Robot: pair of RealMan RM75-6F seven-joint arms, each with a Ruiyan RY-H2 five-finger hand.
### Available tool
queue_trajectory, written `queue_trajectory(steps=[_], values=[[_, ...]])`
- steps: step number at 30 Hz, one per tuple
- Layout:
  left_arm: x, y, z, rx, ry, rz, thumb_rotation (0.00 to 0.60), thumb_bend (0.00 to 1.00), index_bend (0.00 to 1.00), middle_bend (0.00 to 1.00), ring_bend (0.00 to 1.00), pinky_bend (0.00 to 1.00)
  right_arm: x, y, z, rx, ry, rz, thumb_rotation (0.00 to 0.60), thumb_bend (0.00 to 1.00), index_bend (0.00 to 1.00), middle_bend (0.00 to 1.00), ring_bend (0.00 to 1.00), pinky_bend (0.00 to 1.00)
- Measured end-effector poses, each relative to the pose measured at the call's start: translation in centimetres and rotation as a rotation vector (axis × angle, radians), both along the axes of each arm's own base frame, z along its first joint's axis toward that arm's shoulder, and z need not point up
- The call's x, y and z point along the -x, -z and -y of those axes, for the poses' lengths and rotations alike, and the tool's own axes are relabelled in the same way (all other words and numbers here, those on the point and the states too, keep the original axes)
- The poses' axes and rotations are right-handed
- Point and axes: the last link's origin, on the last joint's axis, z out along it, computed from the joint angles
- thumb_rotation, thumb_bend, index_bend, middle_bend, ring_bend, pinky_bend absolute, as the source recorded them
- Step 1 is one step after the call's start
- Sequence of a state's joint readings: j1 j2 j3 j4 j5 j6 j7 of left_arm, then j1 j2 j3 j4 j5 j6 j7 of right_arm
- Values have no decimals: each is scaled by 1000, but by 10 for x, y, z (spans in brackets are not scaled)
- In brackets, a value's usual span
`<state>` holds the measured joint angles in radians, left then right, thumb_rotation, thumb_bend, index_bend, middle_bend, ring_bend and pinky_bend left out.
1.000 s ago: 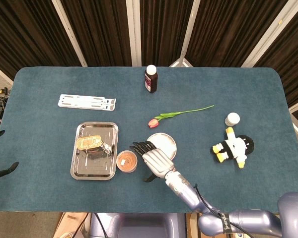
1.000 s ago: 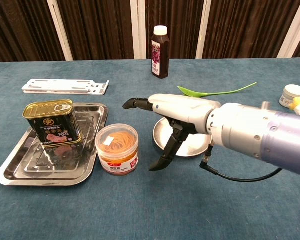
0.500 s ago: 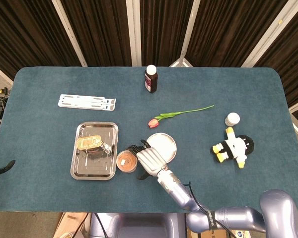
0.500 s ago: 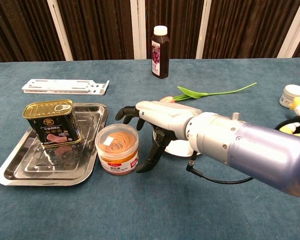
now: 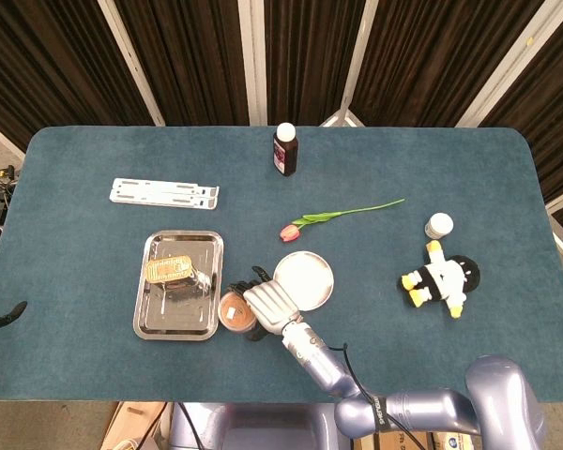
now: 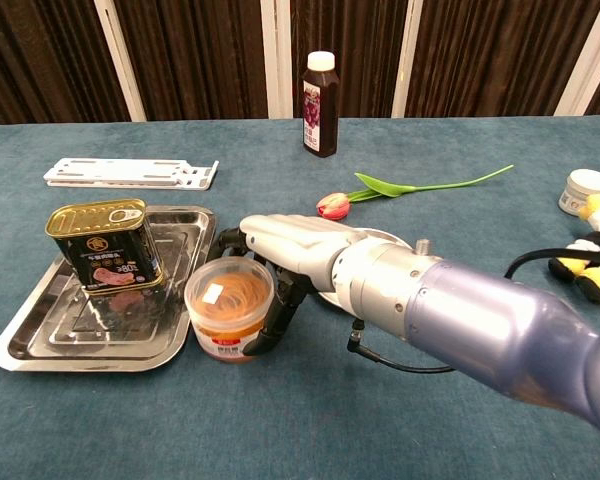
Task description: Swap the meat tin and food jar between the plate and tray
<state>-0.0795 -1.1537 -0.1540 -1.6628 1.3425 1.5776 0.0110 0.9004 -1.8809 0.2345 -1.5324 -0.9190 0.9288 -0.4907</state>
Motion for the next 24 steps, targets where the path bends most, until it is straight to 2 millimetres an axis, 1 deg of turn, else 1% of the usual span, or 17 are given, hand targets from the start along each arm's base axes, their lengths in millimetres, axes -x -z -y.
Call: queue_trajectory(steps=[5,8,13,17,20,23,24], values=[[-1,-1,1,-3,1,6,600,156,214,56,0,103,0,4,2,13,5,-9,600,78,401,421,418,0],[0,-2,2,-8,-3,12,600,156,214,56,0,103,1,3,2,26,9,-7,600,84,420,428,422,0],[-1,-4,5,-15,-5,18,600,155,214,56,0,103,4,-6,4,44,18,3,600,85,424,428,422,0],[0,-5,7,-10,-8,12,600,155,214,55,0,103,9,-18,10,69,33,10,600,86,424,428,422,0],[0,-5,7,-5,-10,8,600,155,214,55,0,103,16,-32,17,99,46,9,600,85,424,428,422,0],[1,-4,3,-3,-10,2,600,155,214,55,0,103,26,-46,24,120,62,2,600,86,424,428,419,0],[1,-3,2,-2,-10,0,600,156,214,55,0,103,33,-54,29,130,74,-5,600,86,424,428,417,0]])
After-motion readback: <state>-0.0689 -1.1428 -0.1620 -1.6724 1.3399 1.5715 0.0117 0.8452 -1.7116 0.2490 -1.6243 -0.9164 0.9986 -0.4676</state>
